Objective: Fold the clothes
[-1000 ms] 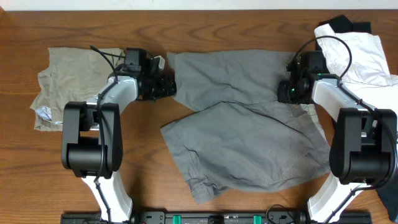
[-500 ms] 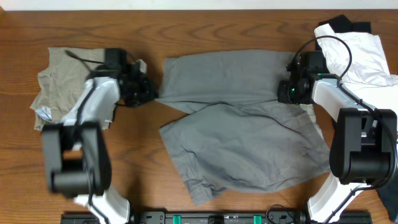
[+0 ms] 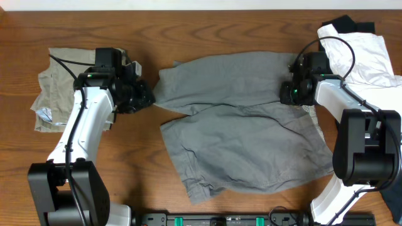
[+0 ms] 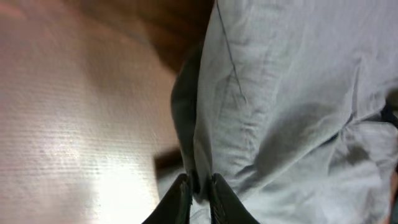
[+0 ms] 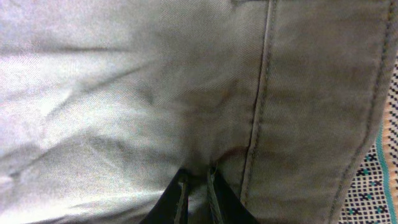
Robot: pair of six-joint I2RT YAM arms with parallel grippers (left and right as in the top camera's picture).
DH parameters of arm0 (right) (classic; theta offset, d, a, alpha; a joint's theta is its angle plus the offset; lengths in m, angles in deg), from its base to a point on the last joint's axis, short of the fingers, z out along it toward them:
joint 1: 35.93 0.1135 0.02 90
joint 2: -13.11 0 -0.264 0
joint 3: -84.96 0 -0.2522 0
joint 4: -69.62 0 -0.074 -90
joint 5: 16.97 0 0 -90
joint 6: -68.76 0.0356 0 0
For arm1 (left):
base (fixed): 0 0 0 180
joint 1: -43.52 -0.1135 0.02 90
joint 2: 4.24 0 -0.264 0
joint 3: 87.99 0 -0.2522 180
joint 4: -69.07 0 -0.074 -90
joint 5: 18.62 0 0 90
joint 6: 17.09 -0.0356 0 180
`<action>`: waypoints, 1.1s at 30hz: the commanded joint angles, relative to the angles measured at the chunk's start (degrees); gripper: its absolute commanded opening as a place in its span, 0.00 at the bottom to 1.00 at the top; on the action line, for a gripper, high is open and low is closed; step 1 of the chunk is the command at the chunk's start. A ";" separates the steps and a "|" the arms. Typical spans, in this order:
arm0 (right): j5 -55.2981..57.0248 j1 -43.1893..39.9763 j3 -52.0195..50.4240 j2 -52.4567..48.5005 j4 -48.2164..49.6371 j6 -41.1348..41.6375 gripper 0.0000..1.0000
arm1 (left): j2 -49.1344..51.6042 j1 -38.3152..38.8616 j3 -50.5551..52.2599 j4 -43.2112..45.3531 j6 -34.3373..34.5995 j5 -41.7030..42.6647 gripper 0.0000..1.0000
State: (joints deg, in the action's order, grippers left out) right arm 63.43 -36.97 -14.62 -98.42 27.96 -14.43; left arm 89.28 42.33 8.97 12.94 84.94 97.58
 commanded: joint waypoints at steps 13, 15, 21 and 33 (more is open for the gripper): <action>5.11 -0.07 -2.60 -2.64 -2.36 0.42 0.12 | 1.16 0.98 -0.07 25.64 3.28 -8.90 0.29; 5.11 -0.07 -2.60 -2.64 -2.36 0.39 0.13 | 1.99 1.95 -0.07 27.43 3.26 -8.72 0.29; 5.11 -0.07 -2.60 -2.64 -2.34 0.42 0.13 | 7.21 6.32 -0.07 29.70 0.04 -2.71 0.28; 5.11 -0.07 -2.60 -2.64 -2.60 0.39 0.12 | 22.14 9.22 -0.07 38.93 -2.38 -1.40 0.28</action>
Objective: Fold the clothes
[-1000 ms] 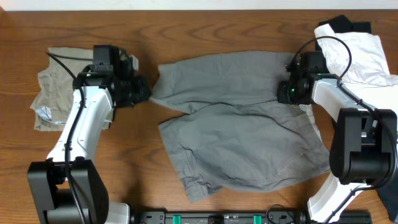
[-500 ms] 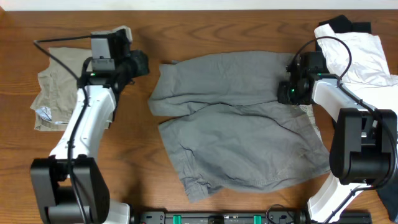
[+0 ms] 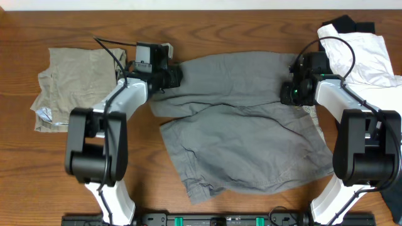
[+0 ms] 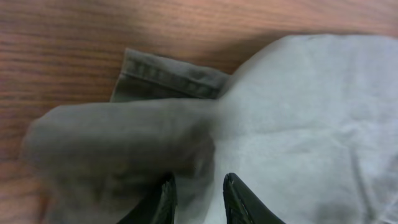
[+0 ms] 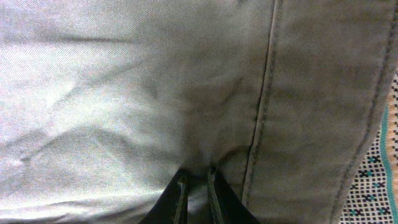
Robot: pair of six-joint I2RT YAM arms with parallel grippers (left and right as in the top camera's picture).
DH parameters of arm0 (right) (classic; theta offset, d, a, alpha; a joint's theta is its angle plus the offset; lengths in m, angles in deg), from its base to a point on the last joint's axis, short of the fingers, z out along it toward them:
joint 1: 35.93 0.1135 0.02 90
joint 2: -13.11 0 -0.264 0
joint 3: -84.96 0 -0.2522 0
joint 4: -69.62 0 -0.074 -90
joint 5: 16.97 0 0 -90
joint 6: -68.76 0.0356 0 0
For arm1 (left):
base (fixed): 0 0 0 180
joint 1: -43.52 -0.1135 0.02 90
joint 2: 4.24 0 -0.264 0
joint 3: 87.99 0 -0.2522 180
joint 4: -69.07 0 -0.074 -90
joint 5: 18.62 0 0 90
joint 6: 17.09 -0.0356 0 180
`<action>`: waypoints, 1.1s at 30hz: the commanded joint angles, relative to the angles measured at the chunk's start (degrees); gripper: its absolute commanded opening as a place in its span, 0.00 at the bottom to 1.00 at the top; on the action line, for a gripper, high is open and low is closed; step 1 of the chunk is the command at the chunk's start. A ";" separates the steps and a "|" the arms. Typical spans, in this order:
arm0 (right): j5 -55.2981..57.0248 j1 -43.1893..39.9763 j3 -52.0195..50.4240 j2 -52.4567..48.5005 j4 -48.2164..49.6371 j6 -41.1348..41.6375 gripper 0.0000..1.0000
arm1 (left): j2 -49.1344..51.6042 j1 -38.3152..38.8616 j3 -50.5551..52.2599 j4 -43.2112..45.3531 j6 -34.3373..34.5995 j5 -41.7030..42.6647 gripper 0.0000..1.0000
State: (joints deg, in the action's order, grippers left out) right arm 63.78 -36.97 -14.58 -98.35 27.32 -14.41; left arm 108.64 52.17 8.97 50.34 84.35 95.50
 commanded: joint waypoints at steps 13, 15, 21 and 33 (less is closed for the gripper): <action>4.76 -0.07 -2.64 -2.71 -3.48 0.37 0.14 | 10.95 -1.75 -0.09 17.14 -1.29 -8.37 0.60; 4.74 -0.07 -2.62 -2.71 -3.08 0.37 0.16 | 11.10 -2.73 -0.13 16.61 -1.05 -8.33 0.60; 4.72 -0.07 -0.81 -2.51 -1.88 0.39 0.28 | 7.37 -6.62 -3.30 10.69 -0.04 -1.38 0.60; 4.74 -4.44 13.53 8.83 -16.96 0.39 0.82 | -19.76 -7.98 -5.11 -26.53 -2.89 -1.66 0.98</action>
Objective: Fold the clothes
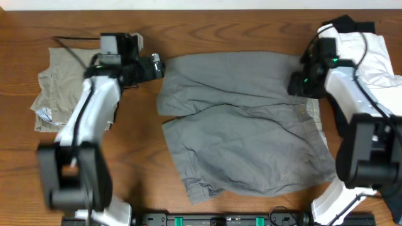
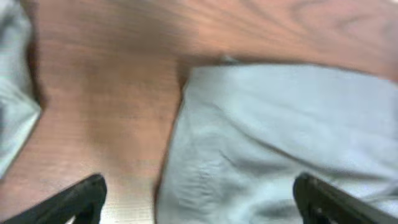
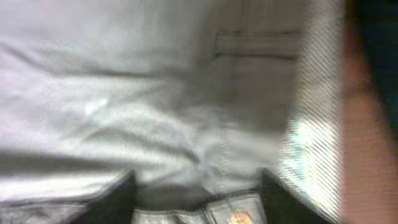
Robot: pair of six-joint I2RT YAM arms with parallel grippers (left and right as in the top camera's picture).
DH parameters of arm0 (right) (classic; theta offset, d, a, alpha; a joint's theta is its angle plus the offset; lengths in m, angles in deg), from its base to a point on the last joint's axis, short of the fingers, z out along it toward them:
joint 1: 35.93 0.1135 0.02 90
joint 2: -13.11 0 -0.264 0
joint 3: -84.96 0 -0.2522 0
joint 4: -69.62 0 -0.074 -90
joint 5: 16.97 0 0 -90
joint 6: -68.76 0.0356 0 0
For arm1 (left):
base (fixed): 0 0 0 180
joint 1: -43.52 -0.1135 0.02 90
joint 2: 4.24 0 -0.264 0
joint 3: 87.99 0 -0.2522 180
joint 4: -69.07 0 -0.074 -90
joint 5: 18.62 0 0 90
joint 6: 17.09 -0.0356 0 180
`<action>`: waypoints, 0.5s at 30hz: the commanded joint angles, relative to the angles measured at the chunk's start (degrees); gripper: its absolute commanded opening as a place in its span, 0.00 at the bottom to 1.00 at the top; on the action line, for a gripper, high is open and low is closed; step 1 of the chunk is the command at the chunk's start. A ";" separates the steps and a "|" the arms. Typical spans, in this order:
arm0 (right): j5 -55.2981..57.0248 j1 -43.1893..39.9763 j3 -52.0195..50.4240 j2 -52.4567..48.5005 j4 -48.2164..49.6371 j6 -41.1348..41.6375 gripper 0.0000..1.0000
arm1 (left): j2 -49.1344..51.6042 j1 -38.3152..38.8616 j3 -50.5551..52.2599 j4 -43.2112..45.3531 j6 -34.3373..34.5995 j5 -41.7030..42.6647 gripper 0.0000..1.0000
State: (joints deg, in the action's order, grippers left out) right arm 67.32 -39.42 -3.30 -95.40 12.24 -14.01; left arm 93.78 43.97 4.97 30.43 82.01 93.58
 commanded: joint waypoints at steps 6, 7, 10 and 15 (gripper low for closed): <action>0.79 -5.73 2.23 13.44 -13.99 0.11 0.93 | -8.48 0.66 -0.76 -28.46 -0.52 0.31 0.98; 0.79 -6.29 2.23 14.36 -16.24 0.63 0.94 | -8.44 0.81 -0.31 -30.95 -0.52 0.31 0.98; 0.76 -7.61 2.16 16.41 -21.16 2.58 0.95 | -8.48 1.62 1.66 -36.52 -1.11 0.31 0.98; 0.74 -8.13 0.59 19.85 -23.71 4.44 0.96 | -11.26 5.53 5.66 -38.27 -1.44 0.26 0.98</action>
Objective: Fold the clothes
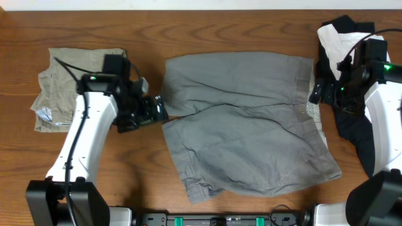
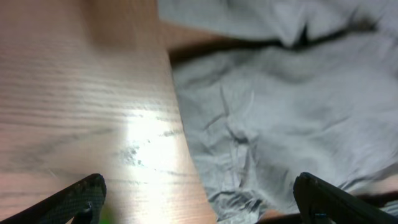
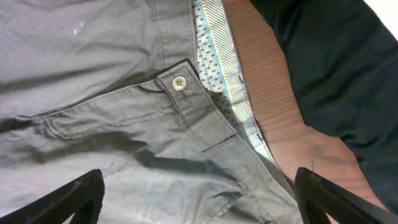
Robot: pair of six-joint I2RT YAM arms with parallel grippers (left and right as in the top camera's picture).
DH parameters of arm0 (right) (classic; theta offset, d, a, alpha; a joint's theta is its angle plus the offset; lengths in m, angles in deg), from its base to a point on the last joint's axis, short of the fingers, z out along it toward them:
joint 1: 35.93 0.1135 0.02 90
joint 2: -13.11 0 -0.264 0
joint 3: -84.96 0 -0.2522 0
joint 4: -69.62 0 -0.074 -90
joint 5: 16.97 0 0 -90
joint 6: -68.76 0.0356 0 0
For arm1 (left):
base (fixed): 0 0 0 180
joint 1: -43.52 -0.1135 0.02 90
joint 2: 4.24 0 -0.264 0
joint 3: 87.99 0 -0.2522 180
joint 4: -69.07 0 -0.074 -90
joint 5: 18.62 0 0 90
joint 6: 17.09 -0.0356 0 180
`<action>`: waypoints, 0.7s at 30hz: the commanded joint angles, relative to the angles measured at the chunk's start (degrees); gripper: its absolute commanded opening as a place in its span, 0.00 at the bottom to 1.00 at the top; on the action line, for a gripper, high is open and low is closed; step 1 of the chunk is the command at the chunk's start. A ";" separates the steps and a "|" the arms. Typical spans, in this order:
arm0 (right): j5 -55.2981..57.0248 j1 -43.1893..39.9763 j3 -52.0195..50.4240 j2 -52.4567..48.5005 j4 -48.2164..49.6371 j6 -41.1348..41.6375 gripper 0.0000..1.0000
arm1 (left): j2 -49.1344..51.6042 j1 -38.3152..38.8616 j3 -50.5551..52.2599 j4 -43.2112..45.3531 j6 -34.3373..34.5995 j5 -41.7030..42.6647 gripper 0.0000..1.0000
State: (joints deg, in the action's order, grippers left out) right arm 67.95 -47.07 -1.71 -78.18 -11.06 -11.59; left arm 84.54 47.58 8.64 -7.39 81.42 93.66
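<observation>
Grey shorts lie spread flat mid-table, legs pointing left, waistband to the right. My left gripper hovers open at the shorts' left edge, beside the gap between the two legs; the left wrist view shows wrinkled grey cloth and bare wood between its wide-apart fingertips. Open too, my right gripper is at the waistband's right end. Under it are the button and the patterned lining. Neither gripper holds anything.
A folded khaki garment lies at the far left. A pile of white and black clothes sits at the back right, and dark cloth from it reaches beside the waistband. The wooden table shows around the shorts.
My left gripper has moved from the shorts' back left corner toward the front, to the gap between the legs. The right gripper has shifted right, off the waistband. Both stay open.
At first my left gripper was shut on the back leg's hem and my right on the waistband. Then the hem was farther back, the left jaws parting. Later both grippers were open and the leg lay flat. Now both are clear of the cloth.
</observation>
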 commanded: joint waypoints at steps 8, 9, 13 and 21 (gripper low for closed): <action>-0.90 -0.48 -12.76 6.71 2.47 3.65 0.95 | -7.34 4.92 14.10 6.69 5.29 1.14 0.98; -1.25 -0.46 -14.49 6.75 3.45 3.63 0.95 | -7.26 4.92 15.34 8.48 5.29 1.88 0.98; -8.96 -0.20 -22.29 6.75 10.12 2.78 0.93 | -5.97 5.05 20.11 17.49 4.98 8.94 0.98; -14.40 3.17 -34.12 6.73 22.10 1.07 0.73 | -4.48 8.02 20.59 21.73 0.07 12.87 0.85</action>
State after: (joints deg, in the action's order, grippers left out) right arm 56.15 -45.23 -32.98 -71.79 9.38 -10.34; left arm 79.62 54.48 29.28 13.46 84.02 104.33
